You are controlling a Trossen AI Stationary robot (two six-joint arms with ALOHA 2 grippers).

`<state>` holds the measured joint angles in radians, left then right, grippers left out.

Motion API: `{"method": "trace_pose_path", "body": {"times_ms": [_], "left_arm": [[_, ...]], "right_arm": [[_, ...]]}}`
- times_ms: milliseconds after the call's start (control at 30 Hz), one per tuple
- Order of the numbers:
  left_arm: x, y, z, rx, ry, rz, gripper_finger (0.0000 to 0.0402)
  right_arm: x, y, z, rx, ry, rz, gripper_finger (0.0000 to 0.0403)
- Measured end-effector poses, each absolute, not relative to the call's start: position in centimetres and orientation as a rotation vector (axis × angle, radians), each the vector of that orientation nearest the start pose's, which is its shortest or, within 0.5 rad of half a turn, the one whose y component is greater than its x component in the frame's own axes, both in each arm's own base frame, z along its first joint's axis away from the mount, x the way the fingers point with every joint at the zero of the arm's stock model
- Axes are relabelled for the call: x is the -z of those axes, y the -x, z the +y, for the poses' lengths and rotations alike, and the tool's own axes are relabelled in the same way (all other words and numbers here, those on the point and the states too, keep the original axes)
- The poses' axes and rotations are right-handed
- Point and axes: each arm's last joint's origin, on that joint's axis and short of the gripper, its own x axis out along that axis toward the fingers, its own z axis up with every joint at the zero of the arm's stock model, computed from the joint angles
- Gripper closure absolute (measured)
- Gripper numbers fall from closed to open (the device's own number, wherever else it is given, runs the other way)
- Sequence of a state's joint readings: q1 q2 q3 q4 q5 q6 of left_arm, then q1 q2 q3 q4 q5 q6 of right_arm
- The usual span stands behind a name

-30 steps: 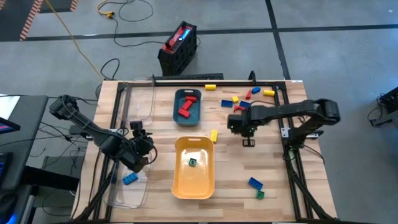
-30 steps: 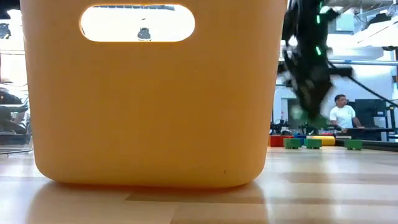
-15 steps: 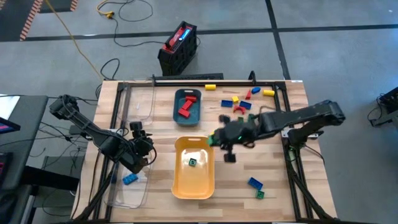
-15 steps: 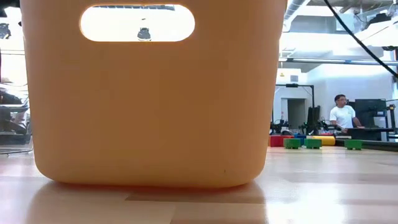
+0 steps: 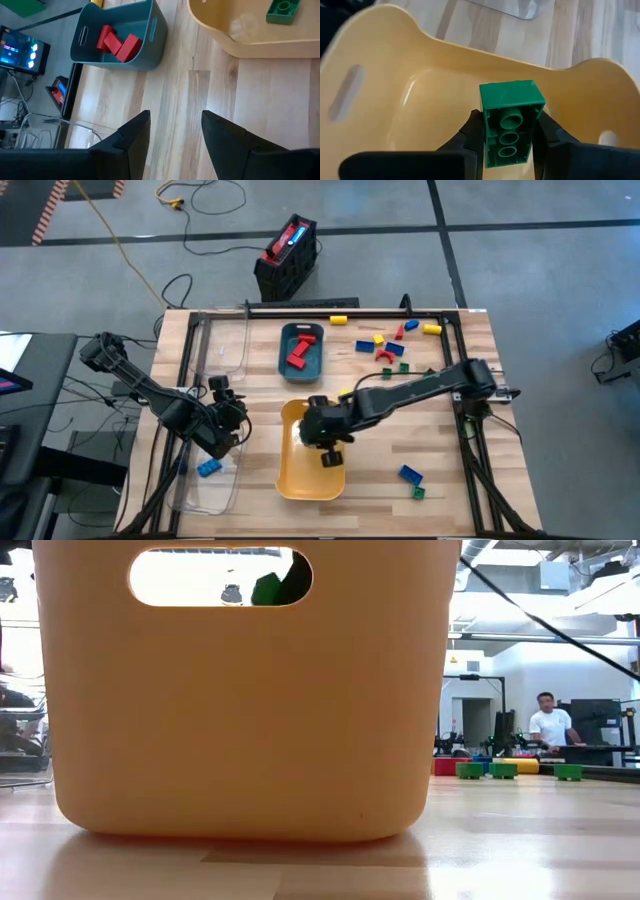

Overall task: Sort blocks
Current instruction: Put the rectangular green game piece into the yellow bin

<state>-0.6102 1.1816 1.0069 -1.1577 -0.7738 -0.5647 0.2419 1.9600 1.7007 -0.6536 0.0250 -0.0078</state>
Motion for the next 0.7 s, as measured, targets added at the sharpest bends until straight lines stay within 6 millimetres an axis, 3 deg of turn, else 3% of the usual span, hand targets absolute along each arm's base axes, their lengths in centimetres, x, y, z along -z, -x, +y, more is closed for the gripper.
{"method": "trace_pose_path", "body": {"times_ms": [233, 433, 567, 700], "left_arm": [[-27.8, -16.9, -9.4, -0.407, -0.336, 0.92, 0.0228], [-27.8, -16.9, -9.4, -0.408, -0.336, 0.92, 0.0228], [-27.8, -16.9, -9.4, -0.406, -0.336, 0.919, 0.0228], [-27.8, -17.0, -9.4, -0.406, -0.336, 0.918, 0.0228]], "right_arm": [[-23.9, -43.7, 9.8, -0.172, 0.115, 0.969, 0.0288], [-21.5, -44.1, 9.3, -0.154, 0.119, 1.06, 0.0269], [-21.7, -44.1, 9.1, -0.155, 0.123, 1.057, 0.0238], [-23.2, -43.8, 9.0, -0.157, 0.123, 1.033, 0.0185]]}}
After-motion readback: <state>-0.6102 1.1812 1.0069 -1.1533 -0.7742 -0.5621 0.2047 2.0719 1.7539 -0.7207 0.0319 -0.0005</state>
